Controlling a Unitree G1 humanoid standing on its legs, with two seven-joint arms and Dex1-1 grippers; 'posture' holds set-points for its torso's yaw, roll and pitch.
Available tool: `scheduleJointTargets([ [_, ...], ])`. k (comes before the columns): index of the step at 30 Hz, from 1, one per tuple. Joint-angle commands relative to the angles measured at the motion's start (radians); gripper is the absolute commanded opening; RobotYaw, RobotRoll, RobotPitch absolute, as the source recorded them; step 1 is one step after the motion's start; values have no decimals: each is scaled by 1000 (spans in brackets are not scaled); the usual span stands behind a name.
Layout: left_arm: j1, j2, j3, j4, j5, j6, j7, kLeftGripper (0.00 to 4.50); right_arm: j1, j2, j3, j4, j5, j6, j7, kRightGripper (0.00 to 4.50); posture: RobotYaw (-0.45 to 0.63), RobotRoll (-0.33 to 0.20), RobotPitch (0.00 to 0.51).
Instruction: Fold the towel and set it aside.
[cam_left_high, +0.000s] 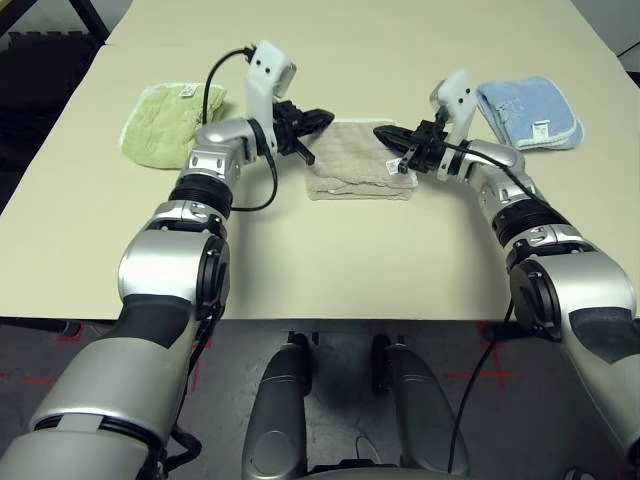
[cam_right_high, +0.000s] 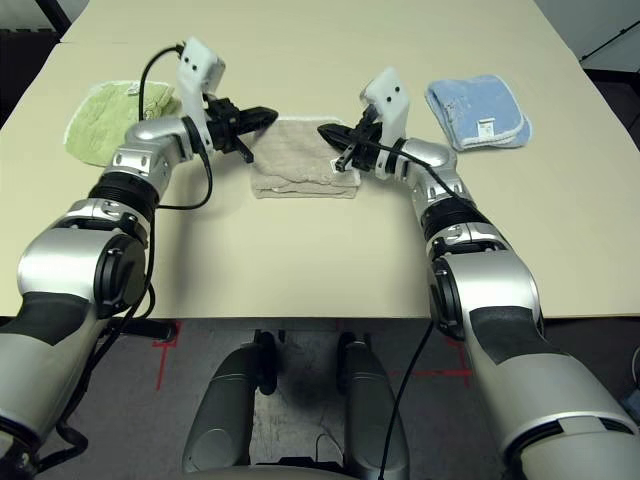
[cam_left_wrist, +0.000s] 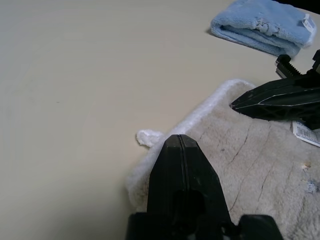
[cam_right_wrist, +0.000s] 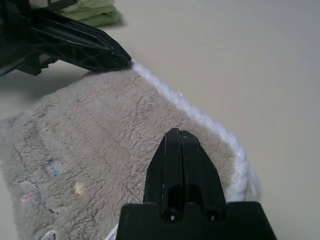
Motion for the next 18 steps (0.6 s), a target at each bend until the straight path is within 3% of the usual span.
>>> scheduleJointTargets([
  [1, 4, -18, 18, -3, -15, -47, -4, 21, 7, 1, 5, 16, -11, -10, -22, 0, 38, 0, 275],
  [11, -2, -22, 56, -28, -62, -125, -145, 21, -28, -21, -37, 11, 16, -12, -37, 0, 33, 0, 272],
  [18, 42, -31, 11, -10, -4, -129, -41, 21, -45, -2, -20, 25, -11, 1, -101, 0, 42, 0, 273],
])
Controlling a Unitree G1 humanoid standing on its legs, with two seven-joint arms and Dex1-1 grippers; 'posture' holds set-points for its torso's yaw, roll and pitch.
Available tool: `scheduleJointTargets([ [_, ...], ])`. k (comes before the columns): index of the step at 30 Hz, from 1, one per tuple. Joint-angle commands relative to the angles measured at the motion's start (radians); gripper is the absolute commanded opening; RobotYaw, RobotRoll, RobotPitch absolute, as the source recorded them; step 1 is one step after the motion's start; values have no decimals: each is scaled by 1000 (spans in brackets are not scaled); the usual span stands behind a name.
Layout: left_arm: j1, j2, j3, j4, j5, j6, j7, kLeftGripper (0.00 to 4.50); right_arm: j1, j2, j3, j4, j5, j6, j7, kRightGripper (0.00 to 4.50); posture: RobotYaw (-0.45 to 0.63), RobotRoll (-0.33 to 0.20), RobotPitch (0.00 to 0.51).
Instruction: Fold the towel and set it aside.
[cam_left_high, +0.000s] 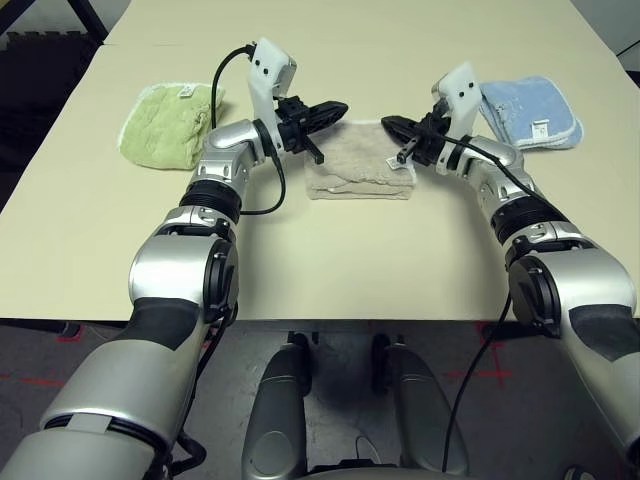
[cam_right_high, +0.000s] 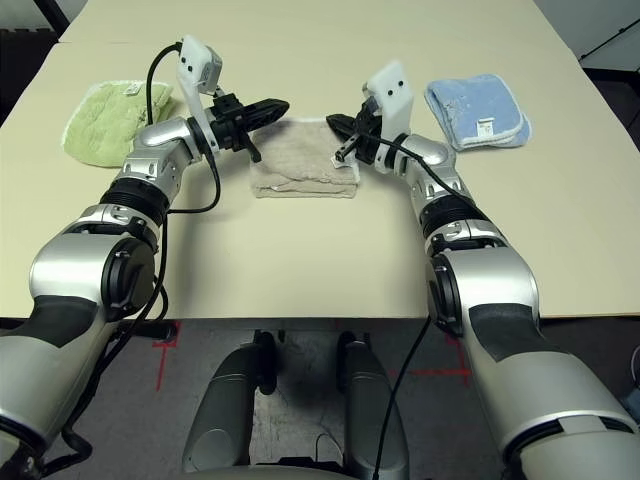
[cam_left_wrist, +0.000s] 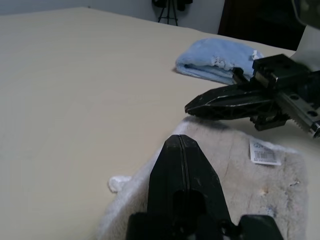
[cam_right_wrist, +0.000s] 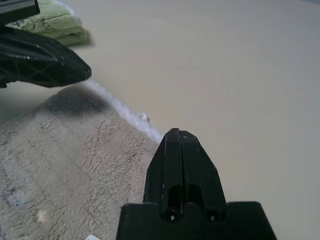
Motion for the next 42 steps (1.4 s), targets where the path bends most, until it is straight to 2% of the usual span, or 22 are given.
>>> scheduleJointTargets([
  [1, 29, -13, -22, 6, 35, -5, 72, 21, -5, 12, 13, 26, -17, 13, -24, 0, 42, 0, 273],
  [10, 72, -34, -48, 35, 79, 40, 252, 21, 35, 52, 63, 73, -95, 105, -173, 0, 28, 0, 267],
  [19, 105, -33, -78, 39, 108, 60, 259, 21, 71, 53, 97, 85, -135, 136, -221, 0, 37, 0, 267],
  [25, 95, -14, -65, 31, 94, 43, 231, 21, 63, 28, 77, 77, -116, 118, -203, 0, 26, 0, 267],
  [32, 32, 23, -17, -15, 27, 2, 92, 21, 13, -29, -54, 33, 35, 55, 32, 0, 32, 0, 271],
  [36, -1, 67, 9, -56, -16, -11, -35, 21, -11, -93, -140, -10, 157, 71, 263, 0, 40, 0, 274],
  [42, 0, 123, 38, -152, -109, 29, -289, 21, 18, -200, -146, -79, 213, 90, 517, 0, 34, 0, 273],
])
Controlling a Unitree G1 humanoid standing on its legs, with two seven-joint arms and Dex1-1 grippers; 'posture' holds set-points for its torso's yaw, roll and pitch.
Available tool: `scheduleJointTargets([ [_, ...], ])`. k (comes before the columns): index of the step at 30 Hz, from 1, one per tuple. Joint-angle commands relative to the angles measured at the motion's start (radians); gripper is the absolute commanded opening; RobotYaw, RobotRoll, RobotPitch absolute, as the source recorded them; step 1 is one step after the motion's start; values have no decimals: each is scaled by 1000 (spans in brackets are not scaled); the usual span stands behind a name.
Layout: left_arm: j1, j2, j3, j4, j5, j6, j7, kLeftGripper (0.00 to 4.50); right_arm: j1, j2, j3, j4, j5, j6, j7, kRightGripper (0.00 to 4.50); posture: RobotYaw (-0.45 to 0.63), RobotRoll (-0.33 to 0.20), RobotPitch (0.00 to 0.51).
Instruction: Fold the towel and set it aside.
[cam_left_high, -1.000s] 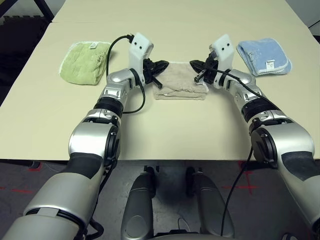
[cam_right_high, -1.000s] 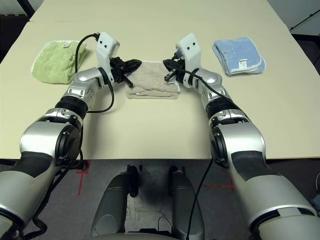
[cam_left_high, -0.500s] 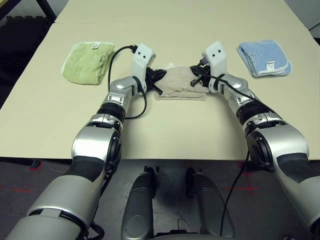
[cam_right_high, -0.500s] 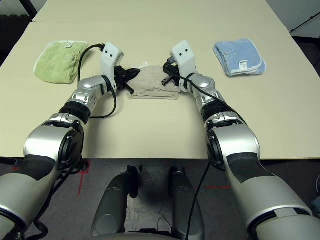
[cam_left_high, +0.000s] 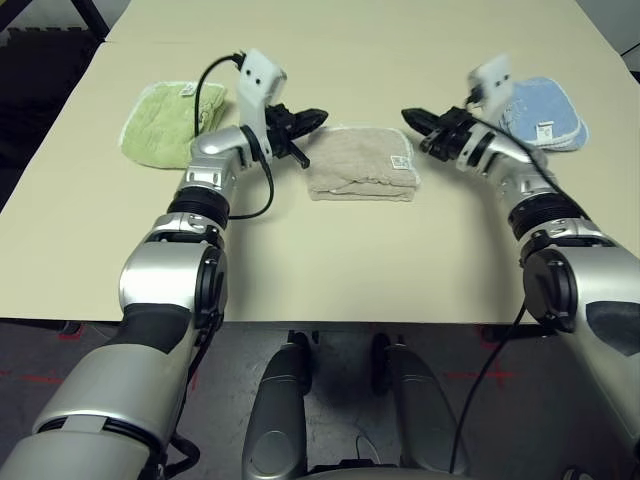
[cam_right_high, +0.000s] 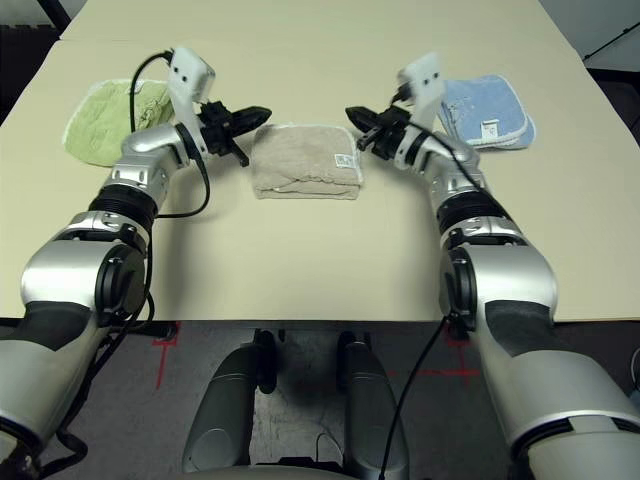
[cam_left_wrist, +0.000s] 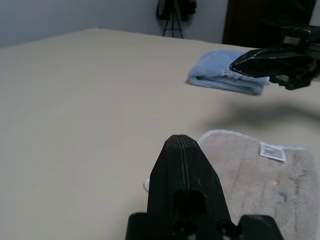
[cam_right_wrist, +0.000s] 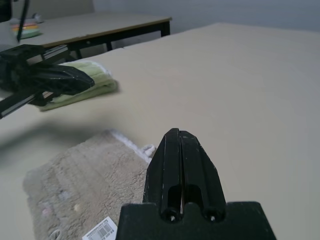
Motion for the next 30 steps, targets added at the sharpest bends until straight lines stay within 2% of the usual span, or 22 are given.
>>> scheduleJointTargets([
  [1, 16, 18, 5, -64, -62, 39, -167, 21, 27, -35, -4, -37, 33, 23, 118, 0, 33, 0, 272],
  [6, 126, 55, -31, -177, -88, 100, -326, 21, 109, -109, 74, -89, -18, -25, 273, 0, 28, 0, 272],
  [14, 221, 61, -61, -227, -78, 77, -322, 21, 177, -183, 142, -94, -63, -101, 369, 0, 30, 0, 272],
  [15, 231, 65, -67, -232, -75, 72, -326, 390, 180, -188, 147, -97, -65, -98, 378, 0, 26, 0, 269],
  [19, 262, 82, -75, -257, -86, 65, -357, 1731, 199, -218, 175, -119, -75, -97, 437, 1077, 21, 0, 265],
  [26, 278, 86, -78, -304, -114, 88, -406, 4440, 216, -224, 166, -147, -53, -56, 438, 3703, 18, 0, 255],
  [28, 283, 87, -81, -320, -120, 87, -416, 4500, 216, -218, 151, -160, -34, 1, 417, 4395, 19, 0, 253],
  [30, 289, 90, -86, -339, -127, 97, -423, 4500, 216, -212, 137, -180, -9, 98, 385, 4459, 20, 0, 251],
])
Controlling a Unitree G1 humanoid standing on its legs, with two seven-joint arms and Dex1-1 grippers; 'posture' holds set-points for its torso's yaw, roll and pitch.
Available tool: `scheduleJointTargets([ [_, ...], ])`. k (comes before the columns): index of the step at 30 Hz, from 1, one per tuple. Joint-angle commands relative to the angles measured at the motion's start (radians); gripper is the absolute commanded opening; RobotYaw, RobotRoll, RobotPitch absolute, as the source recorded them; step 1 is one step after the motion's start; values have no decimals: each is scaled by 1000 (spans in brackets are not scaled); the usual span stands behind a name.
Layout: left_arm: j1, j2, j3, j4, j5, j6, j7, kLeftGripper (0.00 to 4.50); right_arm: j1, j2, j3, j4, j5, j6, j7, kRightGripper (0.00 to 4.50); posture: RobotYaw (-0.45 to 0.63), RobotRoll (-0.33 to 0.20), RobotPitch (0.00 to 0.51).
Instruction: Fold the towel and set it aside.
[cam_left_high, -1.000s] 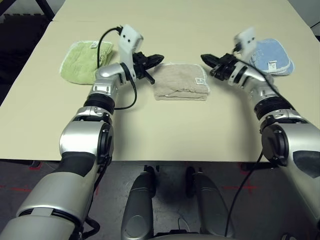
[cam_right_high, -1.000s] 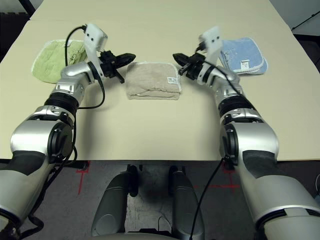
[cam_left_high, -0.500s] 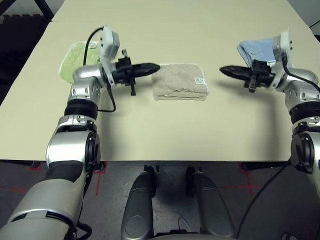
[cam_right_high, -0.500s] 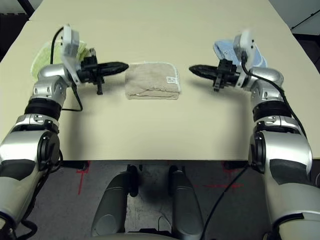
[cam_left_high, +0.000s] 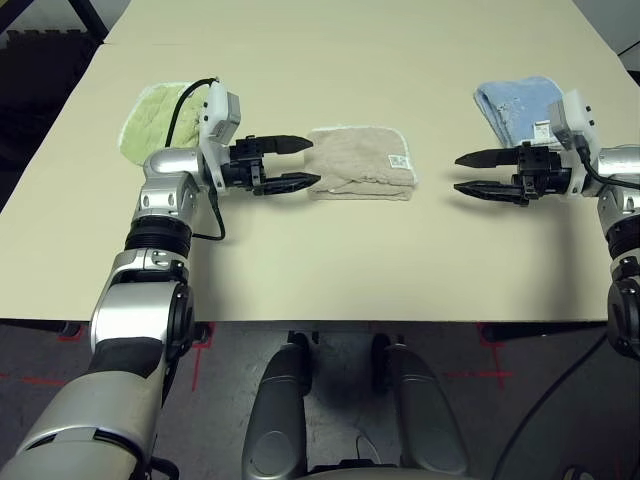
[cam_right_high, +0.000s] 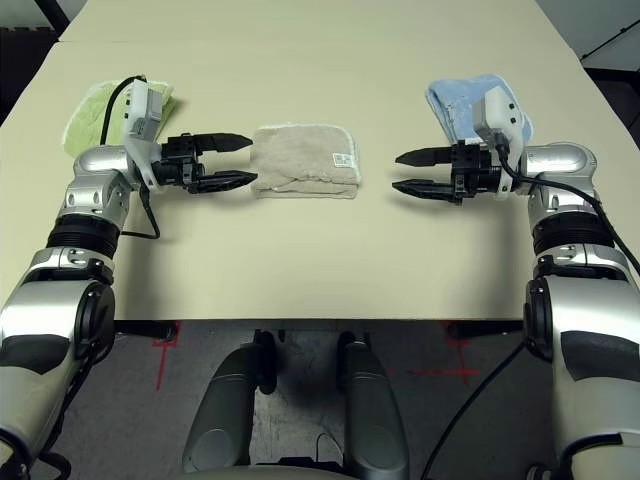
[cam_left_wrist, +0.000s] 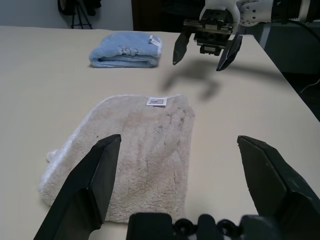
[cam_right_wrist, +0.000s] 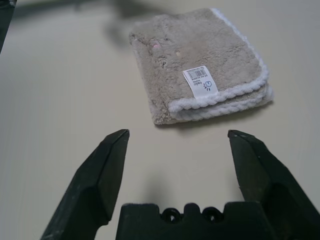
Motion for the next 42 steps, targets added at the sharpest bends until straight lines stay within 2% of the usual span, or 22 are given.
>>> scheduleJointTargets([
  [1, 27, 13, -19, -49, -16, 14, -35, 4500, 9, 4, -34, -50, 54, 210, -66, 4459, 21, 0, 251],
  [3, 36, 16, -24, -73, -24, 23, -52, 4500, -2, 15, -57, -89, 101, 446, -142, 4459, 24, 0, 250],
  [6, 44, 18, -32, -103, -38, 30, -70, 4500, -12, 4, -31, -144, 122, 783, -183, 4459, 31, 0, 249],
  [9, 45, 17, -33, -116, -46, 36, -71, 4500, -28, 1, -25, -165, 138, 963, -215, 4459, 38, 0, 254],
  [11, 46, 16, -36, -125, -49, 43, -69, 4500, -74, 24, -53, -128, 157, 1111, -301, 4459, 38, 0, 254],
  [13, 48, 15, -39, -138, -52, 52, -67, 4500, -93, 51, -72, -107, 166, 1177, -377, 4459, 52, 0, 260],
  [25, 102, 38, -48, -272, -75, 133, -49, 4500, -91, 165, -162, -31, 222, 1285, -616, 4459, 115, 0, 280],
  [31, 113, 50, -56, -306, -80, 159, -45, 4500, -92, 216, -158, -28, 226, 1282, -648, 4459, 122, 0, 284],
  [42, 121, 55, -70, -343, -92, 184, -36, 4500, -157, 302, -153, 36, 214, 1238, -681, 4459, 137, 0, 284],
])
